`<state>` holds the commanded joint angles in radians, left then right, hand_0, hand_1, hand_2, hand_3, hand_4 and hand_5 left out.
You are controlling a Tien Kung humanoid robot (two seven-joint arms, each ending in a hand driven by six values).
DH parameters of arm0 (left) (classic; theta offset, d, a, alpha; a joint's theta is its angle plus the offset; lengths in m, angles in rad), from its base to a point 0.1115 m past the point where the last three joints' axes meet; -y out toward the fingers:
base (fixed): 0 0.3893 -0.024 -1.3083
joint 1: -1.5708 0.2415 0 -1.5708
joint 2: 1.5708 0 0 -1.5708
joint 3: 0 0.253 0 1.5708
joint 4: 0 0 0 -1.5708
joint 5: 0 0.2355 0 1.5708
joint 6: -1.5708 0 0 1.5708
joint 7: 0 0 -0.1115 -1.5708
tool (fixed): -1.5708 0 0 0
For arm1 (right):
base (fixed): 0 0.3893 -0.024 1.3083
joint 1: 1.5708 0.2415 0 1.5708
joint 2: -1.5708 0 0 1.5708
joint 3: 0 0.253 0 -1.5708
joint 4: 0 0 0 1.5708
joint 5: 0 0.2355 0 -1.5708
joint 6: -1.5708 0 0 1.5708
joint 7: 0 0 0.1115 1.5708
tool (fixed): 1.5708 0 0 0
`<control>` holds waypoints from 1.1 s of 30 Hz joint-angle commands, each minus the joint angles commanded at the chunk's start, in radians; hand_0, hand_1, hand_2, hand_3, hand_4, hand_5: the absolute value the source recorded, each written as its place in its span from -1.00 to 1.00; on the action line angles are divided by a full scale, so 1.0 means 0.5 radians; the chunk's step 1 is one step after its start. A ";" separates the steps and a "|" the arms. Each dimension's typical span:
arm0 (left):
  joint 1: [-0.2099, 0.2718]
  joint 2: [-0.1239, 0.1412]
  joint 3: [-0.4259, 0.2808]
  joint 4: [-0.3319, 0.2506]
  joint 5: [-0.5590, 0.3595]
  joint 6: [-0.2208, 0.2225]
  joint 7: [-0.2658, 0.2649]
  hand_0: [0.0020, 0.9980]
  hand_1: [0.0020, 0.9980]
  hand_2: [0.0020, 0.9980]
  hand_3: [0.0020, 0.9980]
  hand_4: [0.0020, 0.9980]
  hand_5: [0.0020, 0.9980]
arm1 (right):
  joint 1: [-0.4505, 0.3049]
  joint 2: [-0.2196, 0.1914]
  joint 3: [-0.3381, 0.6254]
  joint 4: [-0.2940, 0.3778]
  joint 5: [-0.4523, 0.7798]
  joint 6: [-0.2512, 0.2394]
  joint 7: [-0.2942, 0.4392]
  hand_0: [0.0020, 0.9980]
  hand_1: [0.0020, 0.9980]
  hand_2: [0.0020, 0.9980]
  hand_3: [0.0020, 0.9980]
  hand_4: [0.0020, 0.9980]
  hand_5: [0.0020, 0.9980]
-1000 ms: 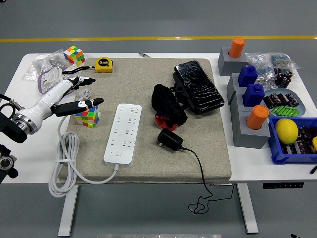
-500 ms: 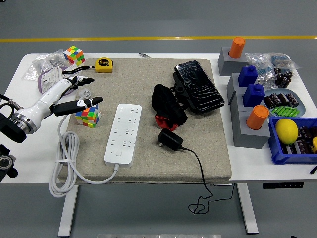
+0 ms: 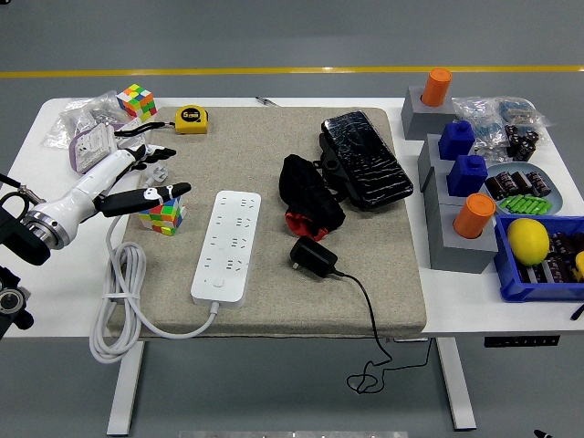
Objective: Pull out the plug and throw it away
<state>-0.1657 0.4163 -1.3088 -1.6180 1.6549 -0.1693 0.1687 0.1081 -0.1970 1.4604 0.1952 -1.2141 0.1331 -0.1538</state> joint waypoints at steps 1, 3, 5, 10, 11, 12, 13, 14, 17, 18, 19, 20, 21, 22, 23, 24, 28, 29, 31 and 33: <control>0.001 0.000 0.001 0.000 0.000 -0.001 0.000 0.72 0.81 0.77 0.72 1.00 0.52 | -0.001 -0.001 -0.001 0.001 0.002 0.000 0.000 0.27 0.35 0.37 0.20 1.00 -0.06; 0.002 0.000 0.000 0.001 0.000 -0.002 0.001 0.72 0.81 0.77 0.72 1.00 0.52 | -0.003 0.000 0.001 0.000 0.000 0.000 0.000 0.27 0.35 0.37 0.20 1.00 -0.06; 0.005 -0.003 -0.004 0.000 -0.001 -0.002 0.000 0.72 0.81 0.77 0.72 1.00 0.52 | -0.005 0.000 0.000 -0.001 -0.002 0.000 0.000 0.27 0.35 0.37 0.20 1.00 -0.06; 0.007 -0.004 -0.015 -0.002 0.000 -0.003 0.000 0.72 0.81 0.77 0.71 1.00 0.52 | -0.001 -0.002 -0.010 0.002 0.005 0.000 0.001 0.27 0.35 0.37 0.19 1.00 -0.06; 0.007 -0.003 -0.016 -0.002 0.002 -0.003 0.000 0.72 0.81 0.77 0.71 1.00 0.52 | 0.000 -0.003 -0.011 0.003 0.007 0.000 0.001 0.27 0.35 0.37 0.19 1.00 -0.06; 0.007 -0.002 -0.017 -0.001 0.003 -0.004 0.000 0.72 0.81 0.77 0.71 1.00 0.51 | 0.000 -0.003 -0.014 0.003 0.009 0.000 0.001 0.27 0.35 0.37 0.19 1.00 -0.06; 0.006 -0.001 -0.018 -0.001 0.004 -0.004 0.000 0.72 0.81 0.77 0.71 1.00 0.51 | 0.001 -0.004 -0.014 0.002 0.008 0.000 0.001 0.27 0.35 0.37 0.19 1.00 -0.06; 0.006 0.000 -0.018 -0.001 0.004 -0.005 0.000 0.72 0.81 0.77 0.71 1.00 0.51 | 0.002 -0.005 -0.013 0.001 0.007 0.000 0.000 0.27 0.35 0.37 0.19 1.00 -0.06; 0.003 0.003 -0.018 -0.001 0.004 -0.005 0.000 0.72 0.81 0.77 0.71 1.00 0.51 | 0.001 -0.005 -0.016 0.000 0.005 0.002 0.000 0.27 0.35 0.37 0.19 1.00 -0.06; 0.002 0.004 -0.018 -0.001 0.005 -0.006 0.000 0.72 0.81 0.77 0.70 1.00 0.51 | 0.001 -0.005 -0.016 -0.001 0.004 0.002 0.000 0.27 0.35 0.37 0.20 1.00 -0.06; 0.001 0.004 -0.019 -0.001 0.005 -0.006 0.000 0.72 0.81 0.77 0.70 1.00 0.51 | 0.001 -0.005 -0.017 -0.002 0.004 0.002 0.000 0.27 0.35 0.37 0.20 1.00 -0.06; -0.001 0.004 -0.019 0.000 0.004 -0.006 0.000 0.72 0.81 0.77 0.70 1.00 0.51 | 0.002 -0.006 -0.022 -0.002 0.006 0.003 0.000 0.27 0.35 0.37 0.20 1.00 -0.06; -0.002 0.004 -0.019 -0.001 0.004 -0.007 0.000 0.72 0.81 0.77 0.70 1.00 0.51 | 0.002 -0.006 -0.025 -0.002 0.007 0.003 0.000 0.27 0.35 0.37 0.20 1.00 -0.06; -0.003 0.004 -0.019 -0.001 0.004 -0.007 0.000 0.72 0.81 0.77 0.70 1.00 0.51 | 0.003 -0.007 -0.026 -0.001 0.008 0.003 0.000 0.27 0.35 0.37 0.20 1.00 -0.06; -0.004 0.004 -0.019 -0.001 0.004 -0.007 0.001 0.72 0.81 0.77 0.70 1.00 0.51 | 0.004 -0.009 -0.028 -0.001 0.010 0.002 0.000 0.27 0.35 0.37 0.20 1.00 -0.06; -0.003 0.003 -0.019 -0.001 0.003 -0.008 0.001 0.72 0.81 0.77 0.69 1.00 0.50 | 0.004 -0.010 -0.031 -0.001 0.012 0.002 0.000 0.27 0.35 0.37 0.19 1.00 -0.06; 0.000 0.003 -0.019 -0.001 0.003 -0.010 0.002 0.72 0.81 0.77 0.69 1.00 0.50 | 0.004 -0.013 -0.035 -0.001 0.011 0.002 -0.001 0.27 0.35 0.37 0.19 1.00 -0.06; 0.001 0.003 -0.021 -0.001 0.003 -0.010 0.001 0.72 0.81 0.77 0.69 1.00 0.50 | 0.004 -0.014 -0.036 -0.001 0.010 0.002 -0.001 0.27 0.35 0.37 0.19 1.00 -0.06; -0.001 0.003 -0.024 -0.001 0.003 -0.010 0.001 0.72 0.80 0.77 0.69 1.00 0.50 | 0.004 -0.014 -0.038 -0.002 0.010 0.003 -0.001 0.27 0.35 0.37 0.19 1.00 -0.06; -0.004 0.005 -0.024 -0.001 0.004 -0.010 0.000 0.72 0.80 0.77 0.69 1.00 0.50 | 0.004 -0.012 -0.035 -0.003 0.007 0.004 -0.002 0.27 0.35 0.37 0.19 1.00 -0.06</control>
<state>-0.1675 0.4188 -1.3208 -1.6185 1.6568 -0.1745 0.1686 0.1100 -0.2030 1.4430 0.1937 -1.2105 0.1349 -0.1545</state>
